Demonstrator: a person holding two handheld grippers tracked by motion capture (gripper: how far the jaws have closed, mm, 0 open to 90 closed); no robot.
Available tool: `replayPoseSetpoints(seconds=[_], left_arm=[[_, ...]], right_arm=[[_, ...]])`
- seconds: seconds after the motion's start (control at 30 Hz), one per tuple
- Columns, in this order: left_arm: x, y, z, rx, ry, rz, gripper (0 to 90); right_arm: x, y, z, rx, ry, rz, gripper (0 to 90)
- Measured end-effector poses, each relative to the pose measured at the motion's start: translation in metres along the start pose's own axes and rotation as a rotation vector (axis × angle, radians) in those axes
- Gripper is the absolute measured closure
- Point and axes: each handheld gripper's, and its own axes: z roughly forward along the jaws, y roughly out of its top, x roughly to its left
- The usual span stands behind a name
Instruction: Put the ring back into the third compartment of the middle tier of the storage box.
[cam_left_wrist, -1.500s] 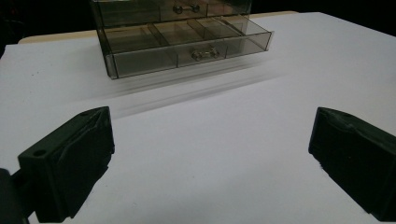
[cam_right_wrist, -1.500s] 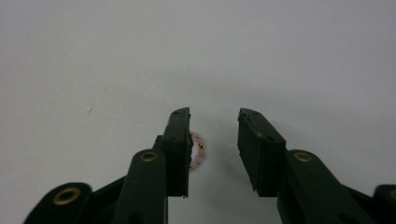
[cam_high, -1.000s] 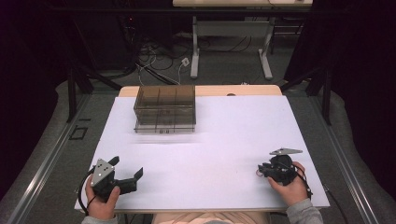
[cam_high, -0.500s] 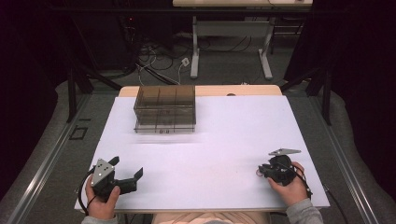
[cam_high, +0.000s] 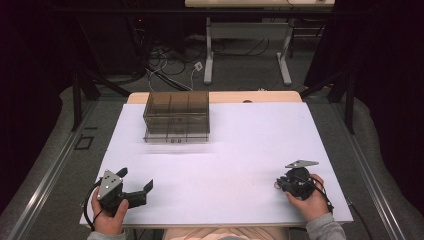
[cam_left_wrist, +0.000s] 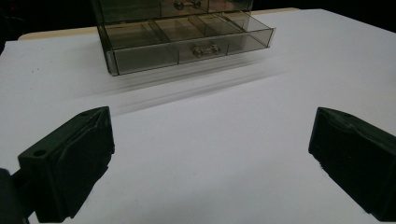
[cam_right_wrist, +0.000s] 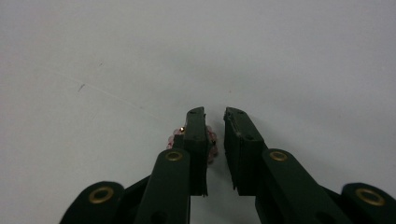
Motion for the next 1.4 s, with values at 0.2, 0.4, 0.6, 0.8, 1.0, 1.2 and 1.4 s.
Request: replayPoseSetpoints(seconds=[0.2,0.4,0.6,0.8,1.0,1.2,1.4], left_arm=[[0.0000,0.0000,-0.0002,-0.001,0.000,-0.001,0.6],[-0.0001,0.0001,-0.0003,0.002,0.001,0.003,0.6],[-0.0002,0.0001,-0.0001,0.002,0.000,0.002,0.6],[0.0001,0.0002,-0.0004,0.003,0.001,0.008,0.6],[-0.0004,0.0001,-0.0003,0.004,0.000,0.004,0.6],[0.0002,0.0003,-0.0003,0.005,0.001,0.009,0.6],[0.0003,0.0003,-0.0005,0.003,0.002,0.010,0.6]], right_arm=[[0.0041,-0.0008,0.0003,-0.001,-0.028,-0.043,79.3],[0.0035,-0.0010,0.0003,-0.004,-0.020,-0.037,81.7],[0.0043,-0.0009,0.0004,-0.002,-0.012,-0.028,84.5],[0.0029,-0.0009,0.0003,-0.005,0.003,-0.015,87.0],[0.0037,-0.0010,0.0003,-0.005,0.002,-0.010,87.3],[0.0040,-0.0010,-0.0002,-0.012,0.001,-0.010,88.2],[0.0041,-0.0010,-0.0008,-0.013,-0.003,-0.010,88.2]])
